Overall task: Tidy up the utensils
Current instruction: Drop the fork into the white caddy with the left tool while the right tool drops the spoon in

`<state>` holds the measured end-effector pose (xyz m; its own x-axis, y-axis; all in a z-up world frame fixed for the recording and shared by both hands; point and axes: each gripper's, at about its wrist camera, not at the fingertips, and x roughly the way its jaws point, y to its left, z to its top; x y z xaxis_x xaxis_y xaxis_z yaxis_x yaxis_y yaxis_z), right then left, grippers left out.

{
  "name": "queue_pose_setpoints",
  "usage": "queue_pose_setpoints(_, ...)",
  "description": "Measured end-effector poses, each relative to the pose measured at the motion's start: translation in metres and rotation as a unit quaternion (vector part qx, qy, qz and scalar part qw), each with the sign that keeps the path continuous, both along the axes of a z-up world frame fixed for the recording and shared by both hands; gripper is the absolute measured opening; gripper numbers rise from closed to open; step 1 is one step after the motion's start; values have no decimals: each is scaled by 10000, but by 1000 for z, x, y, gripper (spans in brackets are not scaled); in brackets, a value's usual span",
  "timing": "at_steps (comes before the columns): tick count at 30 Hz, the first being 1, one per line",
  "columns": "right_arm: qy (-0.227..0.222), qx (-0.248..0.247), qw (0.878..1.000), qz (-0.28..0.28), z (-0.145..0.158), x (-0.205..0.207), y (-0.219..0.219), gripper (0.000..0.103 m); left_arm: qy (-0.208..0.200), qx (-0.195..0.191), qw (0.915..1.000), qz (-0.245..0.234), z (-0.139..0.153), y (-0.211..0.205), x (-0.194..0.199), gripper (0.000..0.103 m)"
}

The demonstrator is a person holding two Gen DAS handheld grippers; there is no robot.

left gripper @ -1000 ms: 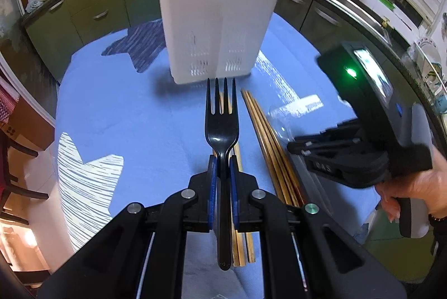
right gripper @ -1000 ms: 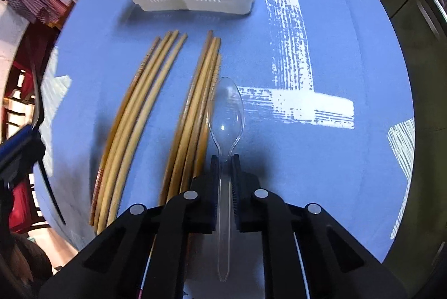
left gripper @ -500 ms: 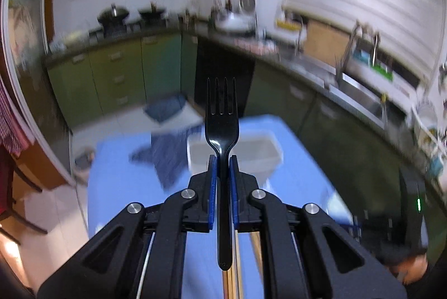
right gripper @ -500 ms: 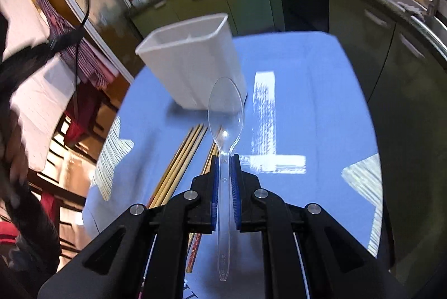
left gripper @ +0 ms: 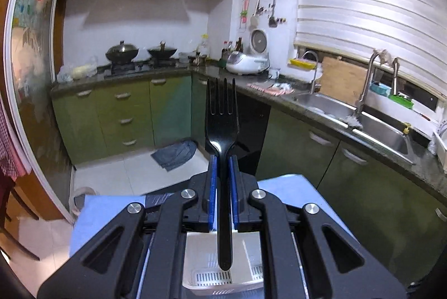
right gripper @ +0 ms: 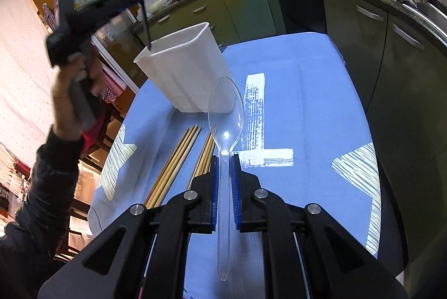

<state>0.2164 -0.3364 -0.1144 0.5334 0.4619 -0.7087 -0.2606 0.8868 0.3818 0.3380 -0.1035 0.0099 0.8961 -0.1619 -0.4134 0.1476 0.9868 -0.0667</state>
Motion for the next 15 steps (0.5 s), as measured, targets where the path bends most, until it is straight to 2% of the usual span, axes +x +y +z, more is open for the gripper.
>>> queue_pose_setpoints(7, -250, 13, 9997, -17, 14, 2, -1, 10, 277, 187, 9994, -55, -33, 0, -6, 10)
queue_pose_setpoints(11, -443, 27, 9990, -67, 31, 7, 1, 10, 337, 143, 9993, -121, -35, 4, -12, 32)
queue_pose_setpoints(15, -869, 98, 9960, -173, 61, 18, 2, 10, 260, 63, 9995, -159, -27, 18, -32, 33)
